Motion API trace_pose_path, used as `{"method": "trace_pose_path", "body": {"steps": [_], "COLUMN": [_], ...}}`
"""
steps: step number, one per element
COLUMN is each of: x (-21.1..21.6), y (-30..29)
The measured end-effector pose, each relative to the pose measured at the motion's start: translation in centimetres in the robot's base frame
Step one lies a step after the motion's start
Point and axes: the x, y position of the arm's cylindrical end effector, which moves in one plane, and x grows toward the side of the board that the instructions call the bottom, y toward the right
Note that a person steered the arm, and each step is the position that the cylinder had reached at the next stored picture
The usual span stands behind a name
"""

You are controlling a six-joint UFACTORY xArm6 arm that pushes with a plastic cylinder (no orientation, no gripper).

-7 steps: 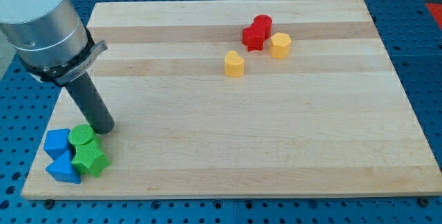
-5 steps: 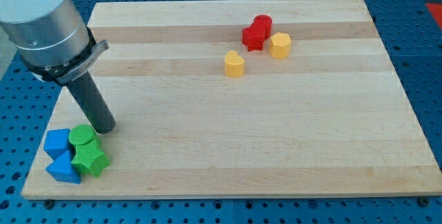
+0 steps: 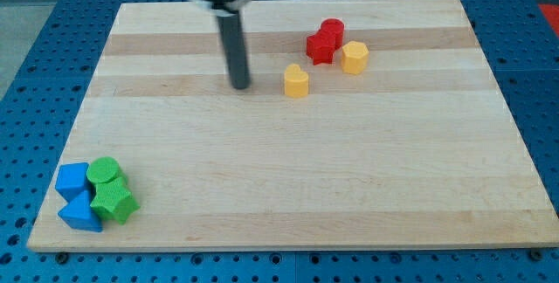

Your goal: Move the yellow heart towards the bottom right of the board

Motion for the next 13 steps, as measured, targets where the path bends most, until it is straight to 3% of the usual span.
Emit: {"method": "trace_pose_path", "body": {"steps": [1, 3, 4, 6, 8, 9, 10, 11, 13], "x": [0.0, -2.1, -0.3, 7.9, 9.8, 13.4, 12.7, 11.2, 15.1], "y": [8.0, 11.7, 13.8, 18.9, 18.9, 19.7, 19.8, 17.1, 14.1]}}
